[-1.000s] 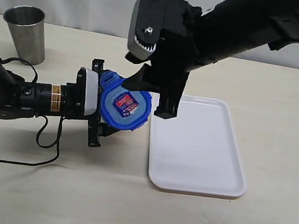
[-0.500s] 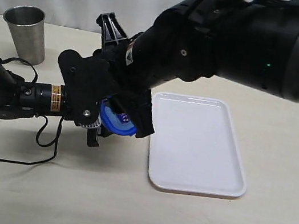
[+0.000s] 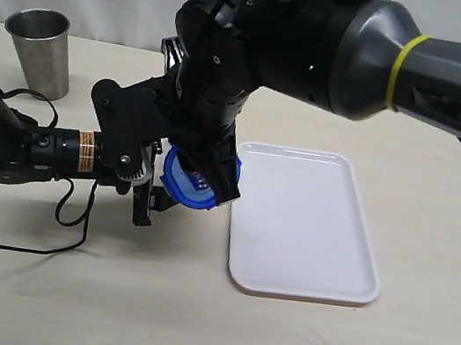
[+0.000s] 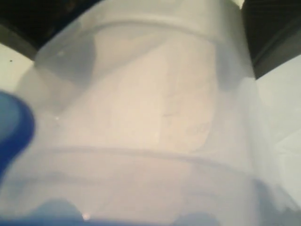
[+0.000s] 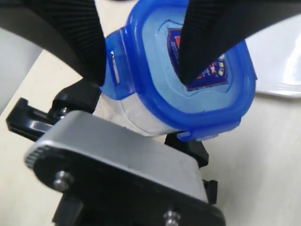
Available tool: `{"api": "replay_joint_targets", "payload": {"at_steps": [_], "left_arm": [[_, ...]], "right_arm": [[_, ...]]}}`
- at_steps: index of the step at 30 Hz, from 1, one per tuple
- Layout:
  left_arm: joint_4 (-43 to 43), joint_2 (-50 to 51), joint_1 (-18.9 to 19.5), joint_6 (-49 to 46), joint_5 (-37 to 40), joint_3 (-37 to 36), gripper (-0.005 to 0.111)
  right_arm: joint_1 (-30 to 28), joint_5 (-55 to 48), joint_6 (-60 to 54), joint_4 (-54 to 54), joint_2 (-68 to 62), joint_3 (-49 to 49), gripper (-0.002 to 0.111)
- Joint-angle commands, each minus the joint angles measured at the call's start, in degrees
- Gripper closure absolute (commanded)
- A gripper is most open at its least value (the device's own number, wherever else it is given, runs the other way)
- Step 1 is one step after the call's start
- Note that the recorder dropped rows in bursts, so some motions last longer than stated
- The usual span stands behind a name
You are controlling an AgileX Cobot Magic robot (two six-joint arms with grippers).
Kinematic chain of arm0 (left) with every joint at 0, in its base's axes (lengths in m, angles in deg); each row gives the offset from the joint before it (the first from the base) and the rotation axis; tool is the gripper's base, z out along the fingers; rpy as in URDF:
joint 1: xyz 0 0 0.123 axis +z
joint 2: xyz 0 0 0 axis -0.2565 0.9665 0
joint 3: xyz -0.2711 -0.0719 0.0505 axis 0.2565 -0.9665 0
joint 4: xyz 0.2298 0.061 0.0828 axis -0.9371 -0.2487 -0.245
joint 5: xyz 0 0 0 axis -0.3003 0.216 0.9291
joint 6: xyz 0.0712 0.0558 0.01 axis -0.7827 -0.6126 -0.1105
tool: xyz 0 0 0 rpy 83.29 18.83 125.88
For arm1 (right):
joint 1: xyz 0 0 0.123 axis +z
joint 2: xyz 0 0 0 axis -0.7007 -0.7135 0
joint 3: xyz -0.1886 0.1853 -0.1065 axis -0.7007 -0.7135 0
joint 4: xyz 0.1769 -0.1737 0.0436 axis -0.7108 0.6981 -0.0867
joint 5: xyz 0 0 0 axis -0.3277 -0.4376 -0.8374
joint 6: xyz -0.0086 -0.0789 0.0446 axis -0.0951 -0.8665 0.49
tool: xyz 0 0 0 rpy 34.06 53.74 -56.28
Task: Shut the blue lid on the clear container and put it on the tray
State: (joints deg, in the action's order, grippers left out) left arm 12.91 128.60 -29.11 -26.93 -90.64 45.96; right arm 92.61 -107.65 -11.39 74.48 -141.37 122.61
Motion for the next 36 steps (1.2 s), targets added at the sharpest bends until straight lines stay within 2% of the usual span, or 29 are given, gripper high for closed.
{"api": "replay_joint_targets", "payload": {"at_steps": [1,5,13,16,36], "left_arm": [[1.4,0.0,-0.5,1.7,-2.9,-0.1,0.107],[1.6,0.0,-0.5,2.1,-3.2,-0.1,0.107],[1.6,0.0,-0.5,4.8,-3.4,-0.1,0.107],[1.6,0.0,-0.5,5.1,-3.4,-0.1,0.107],[1.2,0.0,-0.5,6.8,-3.4,-0.1,0.107]], "right_arm": [[0.0,-2.9,-1.3,-0.5,-1.1,0.3,0.063],[0.0,-4.2,-1.2,-0.5,-2.2,0.3,0.075],[0.0,-5.5,-0.9,-0.5,-5.5,0.3,0.076],[0.0,-5.1,-0.9,-1.9,-5.5,0.3,0.082],[0.0,-6.7,-0.7,-7.9,-5.8,0.3,0.083]]}}
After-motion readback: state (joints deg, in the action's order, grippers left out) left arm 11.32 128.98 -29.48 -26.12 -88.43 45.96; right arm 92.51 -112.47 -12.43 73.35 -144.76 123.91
